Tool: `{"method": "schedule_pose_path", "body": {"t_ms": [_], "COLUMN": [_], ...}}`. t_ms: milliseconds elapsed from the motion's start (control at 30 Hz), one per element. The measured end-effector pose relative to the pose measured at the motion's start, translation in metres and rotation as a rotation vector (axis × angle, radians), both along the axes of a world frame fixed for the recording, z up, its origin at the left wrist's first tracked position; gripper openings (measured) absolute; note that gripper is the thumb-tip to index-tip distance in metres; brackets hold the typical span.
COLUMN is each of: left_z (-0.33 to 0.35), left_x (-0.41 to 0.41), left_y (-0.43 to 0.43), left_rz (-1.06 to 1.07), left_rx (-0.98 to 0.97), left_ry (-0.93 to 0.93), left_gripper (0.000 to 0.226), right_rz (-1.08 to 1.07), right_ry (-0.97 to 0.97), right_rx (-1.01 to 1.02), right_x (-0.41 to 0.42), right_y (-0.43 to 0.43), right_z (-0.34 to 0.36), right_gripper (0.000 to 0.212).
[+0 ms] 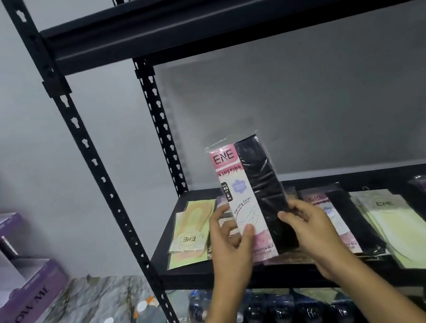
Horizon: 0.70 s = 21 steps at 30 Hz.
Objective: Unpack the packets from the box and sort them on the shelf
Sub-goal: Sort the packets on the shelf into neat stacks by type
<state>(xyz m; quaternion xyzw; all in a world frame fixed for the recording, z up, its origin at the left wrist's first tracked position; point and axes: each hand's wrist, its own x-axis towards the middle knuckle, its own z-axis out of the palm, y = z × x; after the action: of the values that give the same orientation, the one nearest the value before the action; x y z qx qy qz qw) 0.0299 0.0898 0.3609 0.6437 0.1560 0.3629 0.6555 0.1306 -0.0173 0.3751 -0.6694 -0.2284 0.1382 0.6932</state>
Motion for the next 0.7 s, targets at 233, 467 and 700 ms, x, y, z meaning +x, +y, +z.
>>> {"method": "schedule_pose_path", "body": {"t_ms": [233,467,700], "left_z": [-0.003,-0.003,-0.01], "left_x": [0.023,0.074,0.13], "left_y": [-0.024,-0.05,-0.081], "left_rz": [-0.066,-0.073,0.053], "left_rx": [0.019,0.208,0.623], "left_ry": [0.024,0.32,0.565], "left_gripper": [0.045,0.033,0.012], "right_rz": [-0.137,-0.32,-0.455], "right_ry": [-0.12,-0.203,-0.307], "right_rx": [-0.076,-0.292,-0.52], "right_x": [0.021,0.059,0.097], "right_y": [-0.038,-0.078,-0.107], "right_z": [-0.012,-0.026,-0.029], "right_gripper": [0.026,0.032,0.02]}}
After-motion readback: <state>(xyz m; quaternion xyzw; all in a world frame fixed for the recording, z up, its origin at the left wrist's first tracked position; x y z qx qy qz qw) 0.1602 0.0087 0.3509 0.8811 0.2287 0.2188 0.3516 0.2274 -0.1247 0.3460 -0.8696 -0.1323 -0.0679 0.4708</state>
